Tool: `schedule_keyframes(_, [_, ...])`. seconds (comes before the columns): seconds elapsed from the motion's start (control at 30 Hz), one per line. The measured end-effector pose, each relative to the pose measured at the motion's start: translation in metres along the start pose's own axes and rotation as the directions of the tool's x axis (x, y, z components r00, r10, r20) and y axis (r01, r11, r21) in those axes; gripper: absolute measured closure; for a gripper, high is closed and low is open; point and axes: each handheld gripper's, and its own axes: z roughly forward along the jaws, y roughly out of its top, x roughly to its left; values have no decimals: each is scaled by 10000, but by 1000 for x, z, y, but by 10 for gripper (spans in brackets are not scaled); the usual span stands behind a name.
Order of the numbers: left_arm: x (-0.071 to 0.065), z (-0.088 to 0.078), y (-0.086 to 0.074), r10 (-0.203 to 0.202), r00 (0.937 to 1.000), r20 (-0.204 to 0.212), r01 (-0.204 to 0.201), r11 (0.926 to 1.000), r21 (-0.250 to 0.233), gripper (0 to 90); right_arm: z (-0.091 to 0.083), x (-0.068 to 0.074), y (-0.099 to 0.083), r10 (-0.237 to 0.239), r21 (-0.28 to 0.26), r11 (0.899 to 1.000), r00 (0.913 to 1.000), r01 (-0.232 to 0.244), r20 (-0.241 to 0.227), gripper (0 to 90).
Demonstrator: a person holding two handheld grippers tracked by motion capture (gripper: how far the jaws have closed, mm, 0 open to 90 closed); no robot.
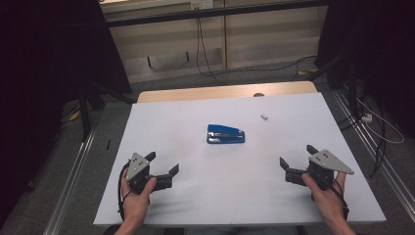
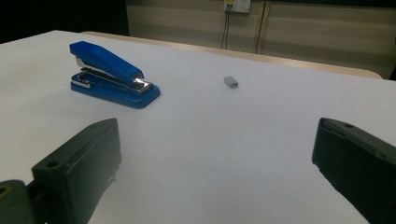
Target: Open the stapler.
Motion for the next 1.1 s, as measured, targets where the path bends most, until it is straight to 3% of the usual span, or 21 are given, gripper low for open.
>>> schedule_keyframes(0.37, [2, 2, -2, -37, 10000, -79, 40, 9994, 344, 32, 3, -1, 0, 45, 34, 10000, 9998, -46, 203, 18])
schedule_keyframes(0.67, [2, 6, -2, 24, 10000, -86, -20, 9987, 511, 32, 10, -1, -3, 300, 192, 9994, 9992, -295, -282, 20])
schedule_keyframes(0.8, [3, 9, -1, -166, 9997, -203, 177, 9982, 575, 31, 12, 1, -3, 394, 259, 9989, 9981, -381, -484, 21])
schedule_keyframes(0.97, [2, 12, 0, -94, 9999, -84, 99, 9986, 521, 39, 14, 3, 0, 129, 314, 9995, 9961, -102, -877, 15])
schedule_keyframes(1.1, [0, 11, 2, 181, 9997, 144, -186, 9993, 325, 50, 15, 6, 3, 6, 340, 9994, 9942, 31, -1073, 9])
